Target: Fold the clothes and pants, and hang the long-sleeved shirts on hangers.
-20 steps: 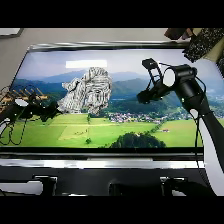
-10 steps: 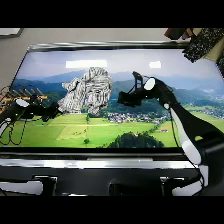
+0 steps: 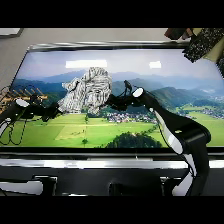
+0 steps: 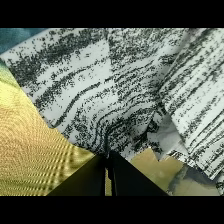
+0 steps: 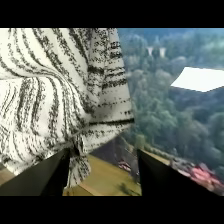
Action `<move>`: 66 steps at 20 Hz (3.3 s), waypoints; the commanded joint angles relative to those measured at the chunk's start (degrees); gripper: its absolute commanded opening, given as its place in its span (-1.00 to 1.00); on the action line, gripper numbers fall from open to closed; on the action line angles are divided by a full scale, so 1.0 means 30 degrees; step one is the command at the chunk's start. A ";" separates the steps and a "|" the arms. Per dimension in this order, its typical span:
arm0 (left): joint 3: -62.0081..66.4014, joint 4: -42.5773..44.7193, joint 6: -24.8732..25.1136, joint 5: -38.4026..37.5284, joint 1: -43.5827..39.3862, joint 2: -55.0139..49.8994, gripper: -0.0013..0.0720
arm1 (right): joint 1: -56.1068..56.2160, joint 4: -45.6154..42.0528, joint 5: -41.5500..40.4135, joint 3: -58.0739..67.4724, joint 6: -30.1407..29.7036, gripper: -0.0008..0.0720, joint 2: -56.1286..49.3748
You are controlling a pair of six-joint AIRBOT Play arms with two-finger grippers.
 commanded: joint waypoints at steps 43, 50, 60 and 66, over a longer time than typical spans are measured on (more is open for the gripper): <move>1.2196 0.6047 -0.3869 0.0481 0.0095 1.4265 -0.92 | -0.6528 -1.7908 -0.1209 0.6054 0.9428 -0.88 1.7952; 0.9005 0.7322 -0.2659 0.2871 0.0095 1.0273 -0.92 | -0.3228 -0.7774 -0.6499 0.6054 0.6936 -0.88 0.6987; 0.7614 0.7315 -0.2674 0.2106 -0.0991 0.2375 -0.92 | -0.1399 -0.8451 -0.1996 0.6054 0.6360 -0.62 0.0561; 0.8225 0.4881 -0.2732 -0.1290 -0.0736 0.2812 1.00 | -0.5217 -0.9653 0.7191 0.6047 0.2863 0.54 0.4721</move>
